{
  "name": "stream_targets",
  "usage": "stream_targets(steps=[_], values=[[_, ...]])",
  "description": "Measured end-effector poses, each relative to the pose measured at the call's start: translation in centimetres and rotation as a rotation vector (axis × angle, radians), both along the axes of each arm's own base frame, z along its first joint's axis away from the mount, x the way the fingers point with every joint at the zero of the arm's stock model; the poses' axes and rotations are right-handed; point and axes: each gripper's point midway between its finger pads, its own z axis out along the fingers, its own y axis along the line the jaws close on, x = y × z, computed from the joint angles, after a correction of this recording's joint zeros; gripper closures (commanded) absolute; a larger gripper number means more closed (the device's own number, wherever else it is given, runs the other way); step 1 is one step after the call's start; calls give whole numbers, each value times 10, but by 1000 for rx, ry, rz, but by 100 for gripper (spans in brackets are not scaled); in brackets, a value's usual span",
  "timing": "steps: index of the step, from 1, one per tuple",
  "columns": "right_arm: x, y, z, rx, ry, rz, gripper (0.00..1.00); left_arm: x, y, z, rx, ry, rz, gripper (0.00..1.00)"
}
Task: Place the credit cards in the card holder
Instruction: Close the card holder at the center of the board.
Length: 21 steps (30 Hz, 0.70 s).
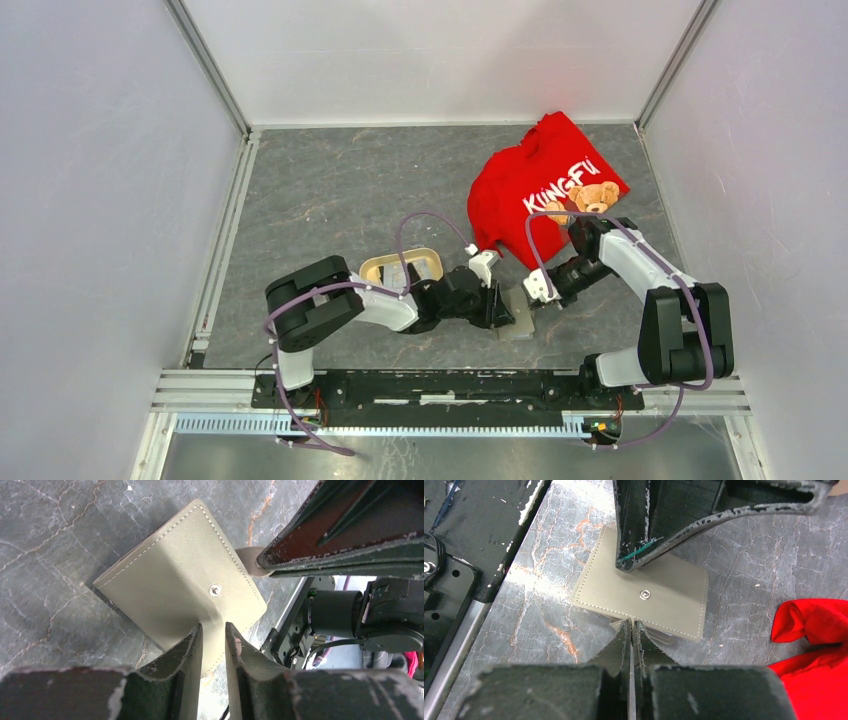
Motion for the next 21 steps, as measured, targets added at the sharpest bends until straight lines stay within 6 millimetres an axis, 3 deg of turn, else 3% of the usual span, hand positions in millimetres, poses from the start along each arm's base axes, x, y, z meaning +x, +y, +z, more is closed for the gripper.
stream_targets(steps=[6, 12, 21], values=[[1, -1, 0, -8, -10, 2, 96, 8, -13, -4, 6, 31, 18, 75], [0, -3, -2, -33, -16, 21, 96, 10, -13, -6, 18, 57, 36, 76], [2, 1, -6, -43, 2, 49, 87, 15, -14, -7, 35, 71, 46, 76]])
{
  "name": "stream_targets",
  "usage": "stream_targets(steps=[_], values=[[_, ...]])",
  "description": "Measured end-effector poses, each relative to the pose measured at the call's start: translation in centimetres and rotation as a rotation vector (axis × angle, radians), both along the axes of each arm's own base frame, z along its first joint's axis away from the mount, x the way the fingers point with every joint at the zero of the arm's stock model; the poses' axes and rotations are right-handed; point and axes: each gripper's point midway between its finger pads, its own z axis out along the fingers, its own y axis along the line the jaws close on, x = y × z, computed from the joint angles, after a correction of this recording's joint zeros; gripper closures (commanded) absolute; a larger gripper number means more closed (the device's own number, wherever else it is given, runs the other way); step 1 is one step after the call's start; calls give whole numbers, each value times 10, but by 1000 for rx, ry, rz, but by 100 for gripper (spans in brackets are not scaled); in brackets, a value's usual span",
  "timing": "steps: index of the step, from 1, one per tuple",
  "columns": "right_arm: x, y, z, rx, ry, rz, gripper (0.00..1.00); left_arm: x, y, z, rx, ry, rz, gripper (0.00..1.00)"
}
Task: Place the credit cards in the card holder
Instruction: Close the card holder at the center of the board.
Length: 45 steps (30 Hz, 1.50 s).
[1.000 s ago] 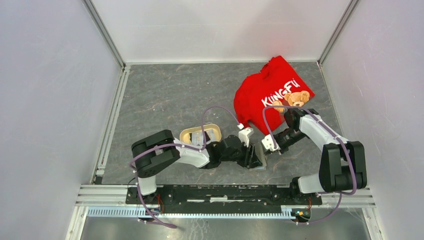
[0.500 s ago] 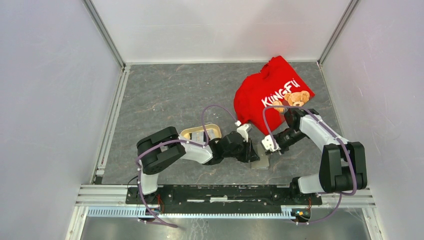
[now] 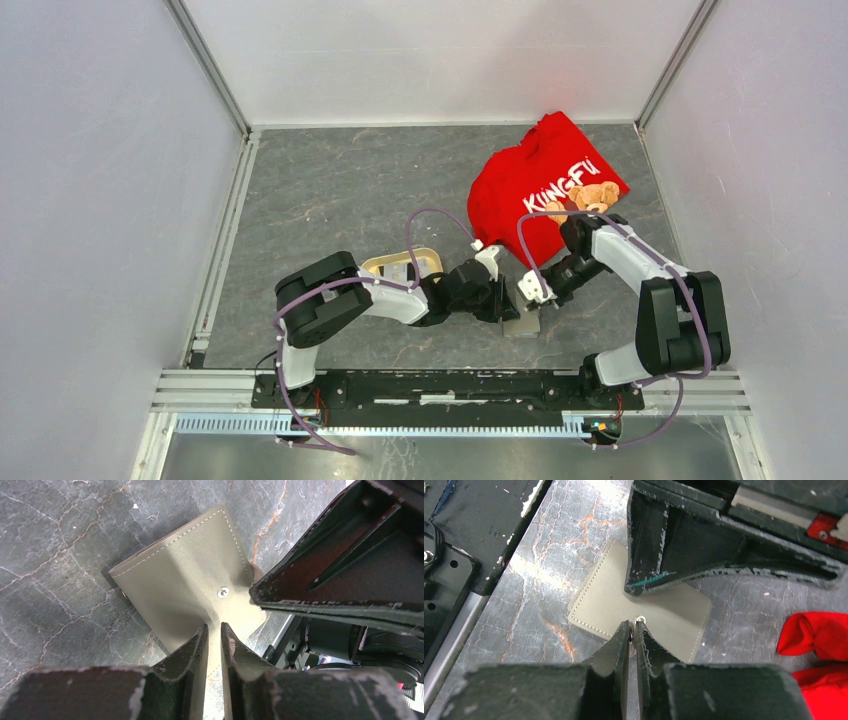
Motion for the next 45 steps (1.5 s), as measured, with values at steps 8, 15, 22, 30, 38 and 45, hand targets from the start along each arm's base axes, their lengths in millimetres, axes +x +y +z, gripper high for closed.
stream_targets(steps=[8, 15, 22, 30, 38, 45], values=[[14, 18, -5, 52, -47, -10, 61, 11, 1, 0, 14, -28, 54, 76], [32, 22, 26, 106, -49, -236, 51, 14, 1, 0, 13, -15, 79, 76], [49, 13, 67, 139, -70, -638, 47, 13, 5, 1, -6, -17, 92, 72], [46, -6, 43, 54, 95, -973, 45, 20, 31, 16, 6, -63, 147, 51], [37, -5, 21, -19, 257, -1024, 46, 24, 52, 50, -8, -170, 163, 42], [38, 1, 13, -39, 359, -1034, 63, 18, 77, 20, 128, -184, 155, 41]])
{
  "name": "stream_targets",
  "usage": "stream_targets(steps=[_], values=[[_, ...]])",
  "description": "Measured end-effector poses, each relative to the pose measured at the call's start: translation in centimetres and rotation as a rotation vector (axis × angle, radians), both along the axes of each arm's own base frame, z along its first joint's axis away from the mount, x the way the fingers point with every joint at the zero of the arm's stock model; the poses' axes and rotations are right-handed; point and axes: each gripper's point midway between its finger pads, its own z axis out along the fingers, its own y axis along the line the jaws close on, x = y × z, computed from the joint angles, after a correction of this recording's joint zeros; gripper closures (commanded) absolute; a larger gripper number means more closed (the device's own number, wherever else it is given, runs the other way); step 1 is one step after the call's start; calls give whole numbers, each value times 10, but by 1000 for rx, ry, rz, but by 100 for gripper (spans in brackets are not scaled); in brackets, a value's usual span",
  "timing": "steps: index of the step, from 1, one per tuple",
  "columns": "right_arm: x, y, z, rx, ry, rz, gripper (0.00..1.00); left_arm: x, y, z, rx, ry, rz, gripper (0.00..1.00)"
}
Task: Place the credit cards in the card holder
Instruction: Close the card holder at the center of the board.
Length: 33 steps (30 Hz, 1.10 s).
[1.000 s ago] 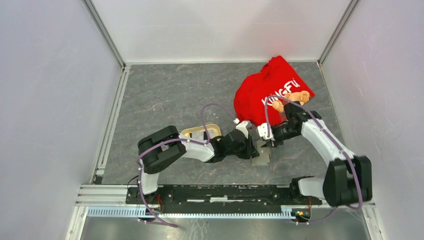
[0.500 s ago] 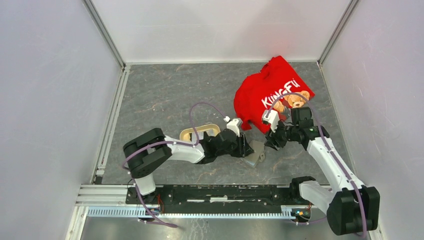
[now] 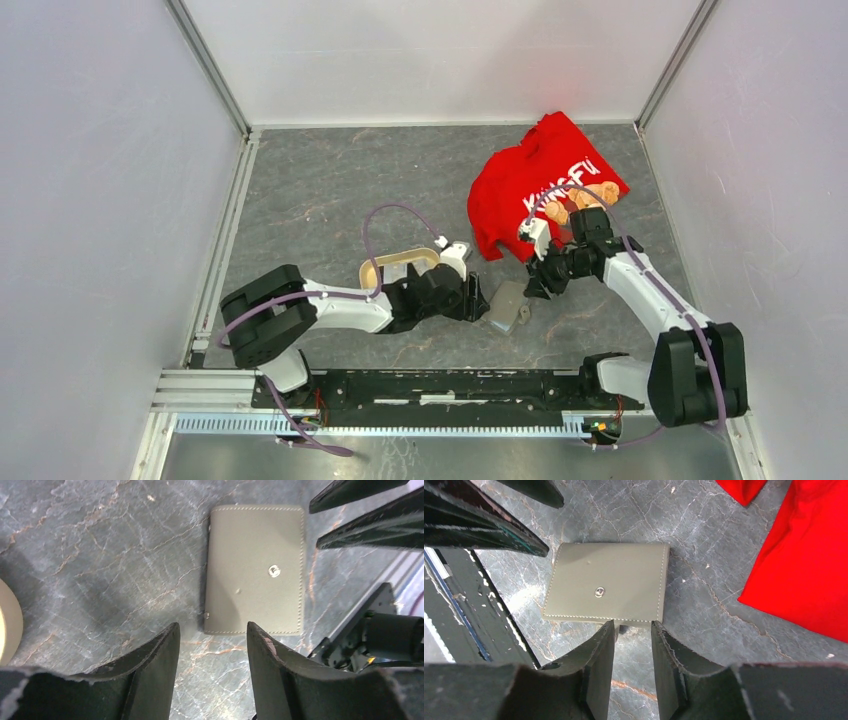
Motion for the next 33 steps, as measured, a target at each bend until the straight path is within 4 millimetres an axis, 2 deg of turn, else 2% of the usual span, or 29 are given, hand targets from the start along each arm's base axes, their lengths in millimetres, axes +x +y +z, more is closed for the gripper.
stream_targets(steps=[3, 7, 12, 15, 20, 26, 33], values=[[2, 2, -3, 10, 40, -14, 68, -4, 4, -13, 55, 2, -10, 41], [12, 1, 2, 19, 35, -37, 69, -4, 2, -29, 124, 7, -18, 41], [18, -2, 2, 8, 18, -56, 68, 4, -9, -30, 155, -4, -15, 41], [19, -5, -2, -8, 28, -66, 77, 6, -14, -30, 170, -11, -15, 41], [16, -13, -30, -66, 122, -70, 88, 5, -16, -31, 189, -14, -20, 42], [10, -13, -46, -105, 167, -37, 89, 3, -17, -31, 209, -15, -19, 42], [16, -9, -49, -134, 168, -10, 88, 1, -18, -31, 216, -12, -23, 42]])
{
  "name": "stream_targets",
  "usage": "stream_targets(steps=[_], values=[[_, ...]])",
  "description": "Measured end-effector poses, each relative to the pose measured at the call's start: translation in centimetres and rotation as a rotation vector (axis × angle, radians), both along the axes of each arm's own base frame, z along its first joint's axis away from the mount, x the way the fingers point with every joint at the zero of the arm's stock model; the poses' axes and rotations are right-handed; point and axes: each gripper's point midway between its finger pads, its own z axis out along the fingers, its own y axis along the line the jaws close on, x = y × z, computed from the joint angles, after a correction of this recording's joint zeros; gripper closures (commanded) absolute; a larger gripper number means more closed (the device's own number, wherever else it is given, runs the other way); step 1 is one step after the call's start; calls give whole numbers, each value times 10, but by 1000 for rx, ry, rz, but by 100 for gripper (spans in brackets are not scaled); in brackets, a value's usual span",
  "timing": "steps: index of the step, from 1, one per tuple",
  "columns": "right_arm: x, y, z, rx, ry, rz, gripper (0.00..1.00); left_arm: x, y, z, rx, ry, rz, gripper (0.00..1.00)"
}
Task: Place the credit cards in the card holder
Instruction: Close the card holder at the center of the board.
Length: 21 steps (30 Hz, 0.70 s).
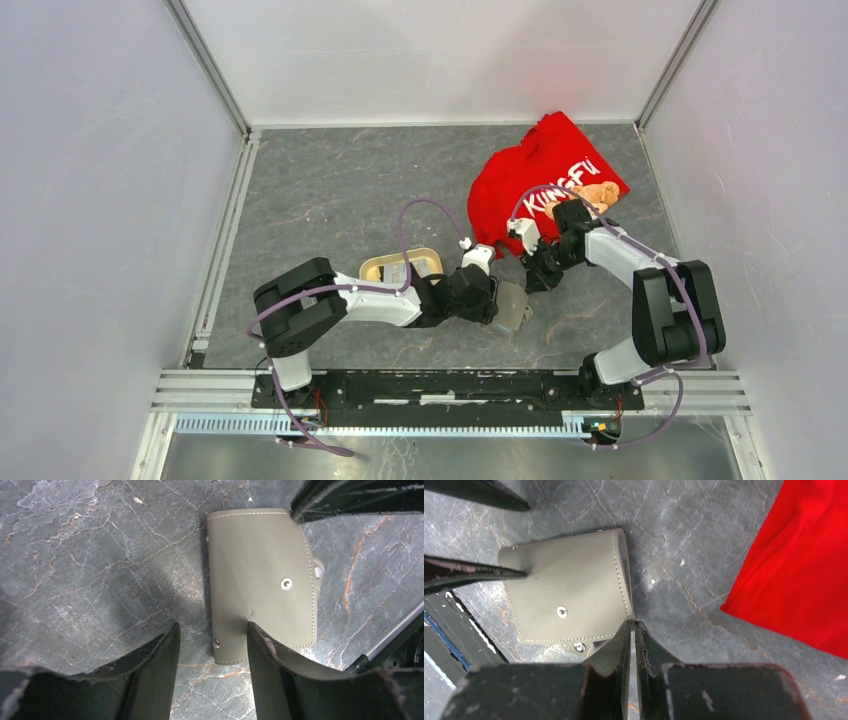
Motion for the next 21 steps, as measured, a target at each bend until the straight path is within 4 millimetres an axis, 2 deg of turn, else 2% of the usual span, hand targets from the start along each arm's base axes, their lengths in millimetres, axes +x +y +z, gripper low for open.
stream_targets(steps=[5, 8, 13, 17, 19, 21], values=[[11, 10, 1, 0, -4, 33, 86, -6, -4, 0, -19, 26, -4, 45], [21, 19, 3, 5, -20, 57, 82, -11, -8, 0, -48, 49, 4, 45], [39, 23, 16, 11, -87, 76, 63, -17, -16, 2, -126, 93, 19, 45], [48, 10, 44, 12, -210, 75, 46, -20, -19, 2, -160, 112, 28, 45], [47, 4, 64, 16, -303, 84, 42, -20, -18, 2, -168, 110, 29, 45], [38, 2, 74, 23, -373, 107, 41, -21, -15, 3, -166, 110, 29, 44]])
